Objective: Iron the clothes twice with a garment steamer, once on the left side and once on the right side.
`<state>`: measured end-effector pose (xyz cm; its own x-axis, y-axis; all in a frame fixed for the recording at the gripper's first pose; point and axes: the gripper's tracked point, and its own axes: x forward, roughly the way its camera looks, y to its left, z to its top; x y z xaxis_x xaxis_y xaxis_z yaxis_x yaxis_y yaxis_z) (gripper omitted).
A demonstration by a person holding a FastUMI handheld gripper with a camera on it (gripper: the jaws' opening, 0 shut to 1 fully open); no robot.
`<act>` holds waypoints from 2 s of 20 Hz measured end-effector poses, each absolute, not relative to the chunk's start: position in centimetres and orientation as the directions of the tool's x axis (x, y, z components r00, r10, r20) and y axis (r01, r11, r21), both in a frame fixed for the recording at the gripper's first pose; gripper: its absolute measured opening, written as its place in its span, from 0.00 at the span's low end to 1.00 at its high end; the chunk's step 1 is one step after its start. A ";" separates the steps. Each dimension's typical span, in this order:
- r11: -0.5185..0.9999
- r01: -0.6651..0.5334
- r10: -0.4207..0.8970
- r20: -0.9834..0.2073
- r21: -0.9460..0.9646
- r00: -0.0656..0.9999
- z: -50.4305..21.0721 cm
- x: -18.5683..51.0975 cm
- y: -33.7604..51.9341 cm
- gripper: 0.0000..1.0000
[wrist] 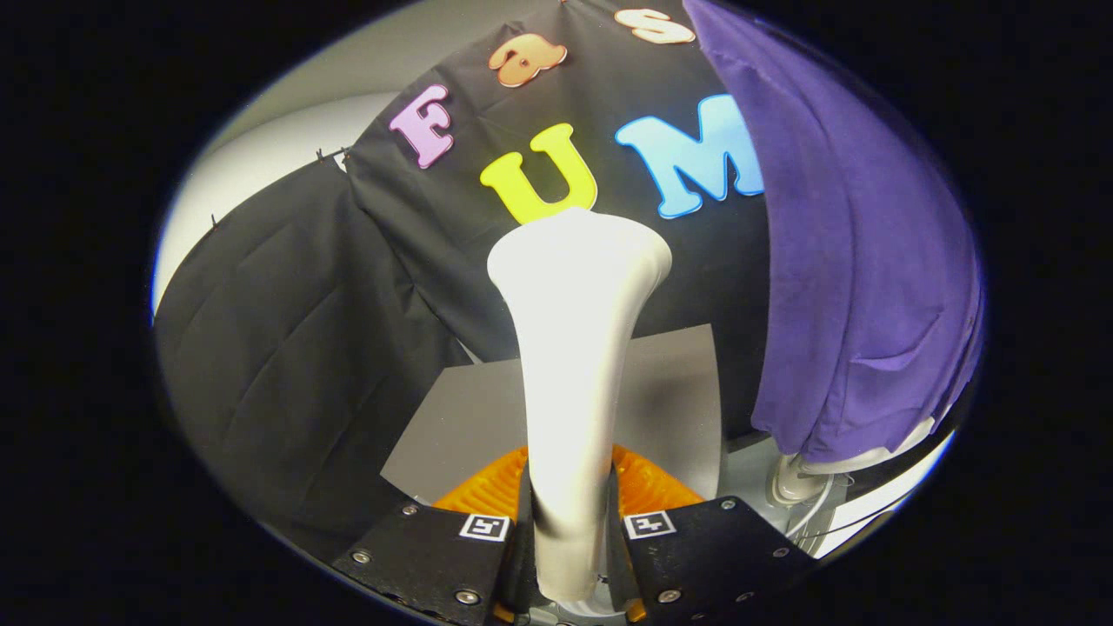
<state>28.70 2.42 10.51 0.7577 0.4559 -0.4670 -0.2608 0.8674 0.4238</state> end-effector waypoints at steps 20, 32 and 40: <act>0.903 -0.123 0.287 -0.364 0.411 0.886 7.8 5.9 -9.6 0.33; 0.910 -0.131 0.231 -0.220 0.394 0.948 17.0 8.8 -12.7 0.33; 0.911 -0.146 0.230 -0.179 0.387 0.957 22.9 17.9 -14.6 0.33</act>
